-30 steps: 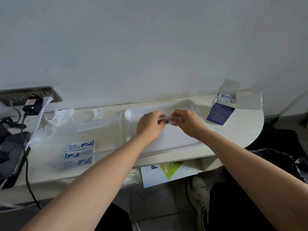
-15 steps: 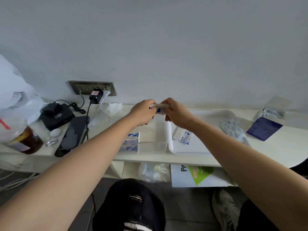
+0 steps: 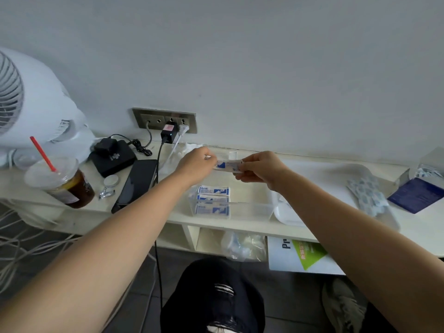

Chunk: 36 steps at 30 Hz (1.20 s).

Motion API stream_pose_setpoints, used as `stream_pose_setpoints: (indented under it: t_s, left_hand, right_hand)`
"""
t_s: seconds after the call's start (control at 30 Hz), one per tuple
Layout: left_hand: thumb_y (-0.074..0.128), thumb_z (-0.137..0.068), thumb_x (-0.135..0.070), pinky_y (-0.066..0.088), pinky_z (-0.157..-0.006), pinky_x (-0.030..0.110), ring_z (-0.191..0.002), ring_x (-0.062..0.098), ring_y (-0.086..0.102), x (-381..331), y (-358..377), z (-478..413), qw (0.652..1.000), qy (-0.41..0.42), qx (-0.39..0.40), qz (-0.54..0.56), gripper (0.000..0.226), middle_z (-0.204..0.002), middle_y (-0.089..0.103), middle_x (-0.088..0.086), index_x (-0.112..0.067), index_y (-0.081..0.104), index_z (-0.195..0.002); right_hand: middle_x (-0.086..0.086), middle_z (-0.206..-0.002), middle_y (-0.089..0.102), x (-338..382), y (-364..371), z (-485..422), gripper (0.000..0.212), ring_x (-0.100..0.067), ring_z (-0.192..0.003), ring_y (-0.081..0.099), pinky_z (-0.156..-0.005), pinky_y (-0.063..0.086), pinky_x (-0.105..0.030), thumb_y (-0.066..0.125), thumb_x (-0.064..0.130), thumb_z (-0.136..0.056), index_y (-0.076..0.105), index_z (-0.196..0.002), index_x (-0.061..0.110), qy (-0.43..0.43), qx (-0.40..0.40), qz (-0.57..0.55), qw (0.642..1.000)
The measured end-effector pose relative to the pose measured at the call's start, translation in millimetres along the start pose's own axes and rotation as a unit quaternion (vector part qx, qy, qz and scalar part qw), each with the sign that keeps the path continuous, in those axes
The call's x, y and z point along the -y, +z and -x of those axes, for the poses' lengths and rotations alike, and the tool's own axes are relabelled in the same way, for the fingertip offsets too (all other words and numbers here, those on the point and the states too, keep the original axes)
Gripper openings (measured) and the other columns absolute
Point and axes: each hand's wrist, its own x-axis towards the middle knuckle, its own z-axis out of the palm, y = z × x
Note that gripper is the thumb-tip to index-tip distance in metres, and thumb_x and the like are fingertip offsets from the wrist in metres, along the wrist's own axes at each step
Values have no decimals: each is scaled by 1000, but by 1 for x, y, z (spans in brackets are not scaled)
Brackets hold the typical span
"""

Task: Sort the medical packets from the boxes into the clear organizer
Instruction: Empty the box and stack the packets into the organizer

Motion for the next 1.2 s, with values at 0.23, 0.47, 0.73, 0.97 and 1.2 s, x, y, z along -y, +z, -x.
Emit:
stream_pose_setpoints:
  t_s: [0.23, 0.47, 0.73, 0.97, 1.2]
  left_hand:
    - [56, -89, -35, 42, -81, 31, -100, 23, 55, 37, -18, 2, 988, -56, -98, -104, 28, -111, 58, 0, -18, 57, -111]
    - [58, -88, -24, 33, -59, 28, -72, 18, 43, 43, -10, 7, 992, -42, -48, -108, 30, -66, 34, -9, -30, 37, -66]
    - [57, -87, -22, 36, -68, 29, -75, 21, 44, 46, -8, 9, 994, -33, -44, -97, 10, -81, 46, 0, -22, 48, -84]
    - [56, -87, -20, 35, -68, 30, -74, 21, 42, 44, -8, 11, 994, -37, -39, -96, 10, -86, 45, 3, -21, 46, -85]
    - [56, -88, -21, 37, -69, 30, -75, 22, 45, 46, -10, 12, 994, -33, -35, -96, 7, -86, 48, 3, -20, 50, -87]
  right_hand:
    - [-24, -78, 68, -15, 28, -14, 22, -24, -53, 68, -55, 60, -31, 62, -10, -84, 58, -105, -16, 128, -21, 26, 991]
    - [-24, -86, 67, -28, 51, -28, 28, -26, -51, 69, -57, 60, -34, 62, -8, -85, 52, -111, -7, 152, -54, 57, 985]
    - [-19, -93, 59, -28, 38, -25, 20, -27, -61, 65, -72, 58, -35, 68, 0, -84, 53, -96, -6, 155, -41, 82, 984]
    - [-15, -74, 53, -31, 45, -24, 15, -22, -57, 57, -68, 58, -34, 62, 3, -90, 48, -88, -2, 155, -40, 94, 983]
    - [-12, -73, 52, -35, 42, -32, 23, -22, -68, 57, -70, 55, -32, 60, 16, -94, 50, -80, 0, 172, -53, 92, 979]
